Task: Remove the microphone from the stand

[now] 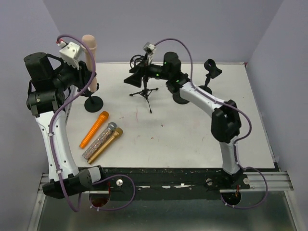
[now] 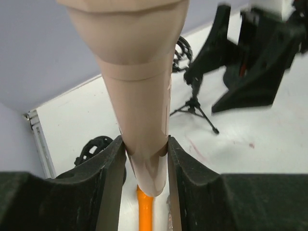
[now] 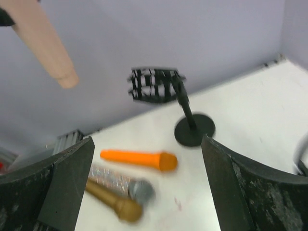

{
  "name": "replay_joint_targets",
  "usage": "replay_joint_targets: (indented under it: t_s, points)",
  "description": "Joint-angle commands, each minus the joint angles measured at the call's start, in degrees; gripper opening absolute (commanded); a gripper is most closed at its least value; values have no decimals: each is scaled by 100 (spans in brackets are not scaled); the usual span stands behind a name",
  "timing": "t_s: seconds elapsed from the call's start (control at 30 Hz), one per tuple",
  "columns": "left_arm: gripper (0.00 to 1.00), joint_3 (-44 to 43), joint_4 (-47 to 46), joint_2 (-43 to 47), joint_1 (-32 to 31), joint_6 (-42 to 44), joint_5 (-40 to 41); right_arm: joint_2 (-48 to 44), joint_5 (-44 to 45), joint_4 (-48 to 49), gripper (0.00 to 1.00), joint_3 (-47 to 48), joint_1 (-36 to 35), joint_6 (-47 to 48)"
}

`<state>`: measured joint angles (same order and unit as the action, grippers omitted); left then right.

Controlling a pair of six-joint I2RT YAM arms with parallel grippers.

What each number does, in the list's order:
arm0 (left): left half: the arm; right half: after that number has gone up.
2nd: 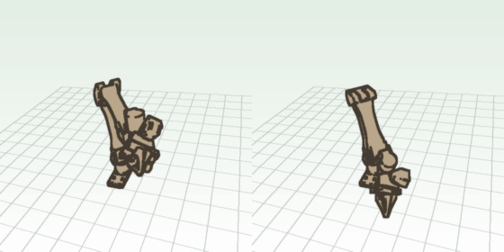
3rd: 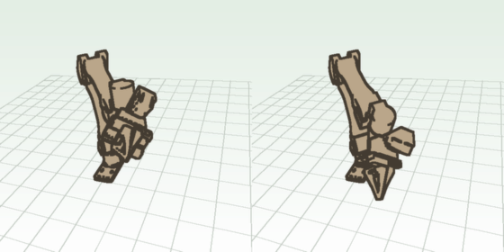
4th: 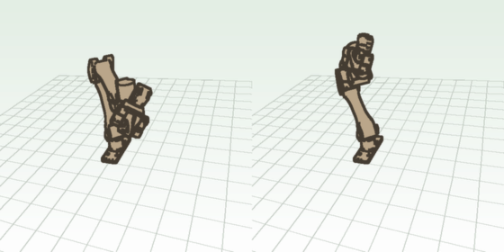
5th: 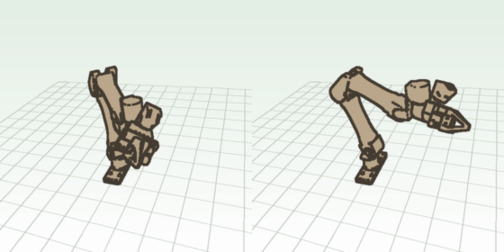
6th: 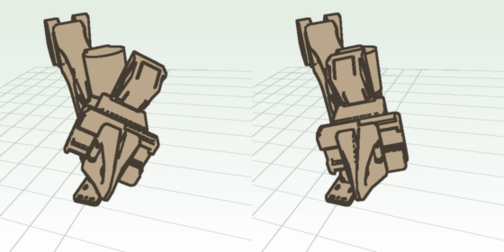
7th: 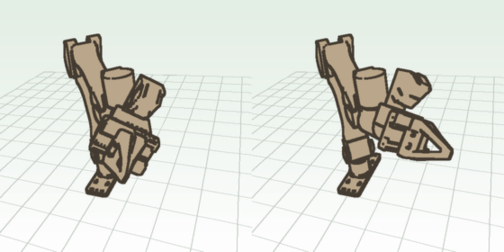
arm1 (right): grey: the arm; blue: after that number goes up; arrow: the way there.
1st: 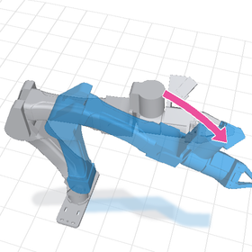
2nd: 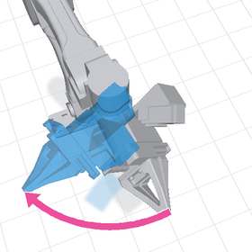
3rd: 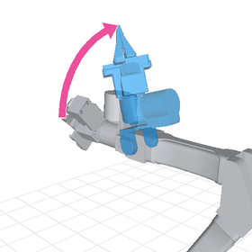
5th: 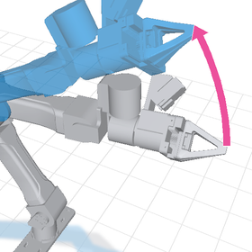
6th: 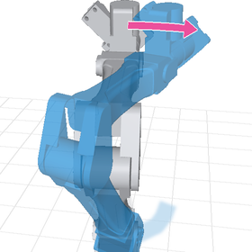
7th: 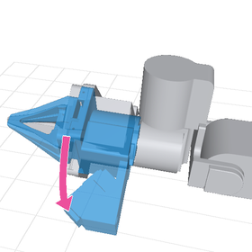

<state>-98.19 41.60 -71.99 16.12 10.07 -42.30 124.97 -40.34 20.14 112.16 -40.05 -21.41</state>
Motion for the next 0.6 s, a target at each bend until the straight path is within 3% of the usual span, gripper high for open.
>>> replay_joint_targets:
  t_s: [0.0,0.1,0.13,0.27,0.33,0.43,0.57]
  points:
    - [3,659,1611,711,-74,2487,-1193,-1138,-915,-159,100,-1738,629,-21]
    - [4,1265,2534,1159,-231,3972,-711,-1939,-713,-475,100,-2792,946,311]
    - [8,1546,2763,1343,-302,4386,-474,-2246,-591,-624,100,-3074,1008,443]
    - [8,3039,2846,1889,-329,5381,764,-3161,216,-1109,100,-4077,1052,867]
    - [0,3664,2425,2021,-329,5418,1458,-3417,648,-1196,100,-4315,1096,971]
    - [0,4298,1223,1917,-329,4823,2443,-3663,965,-1381,100,-4483,1131,1384]
    - [0,4204,447,1023,-329,4146,3604,-3787,1115,-1645,100,-4527,1149,1719]
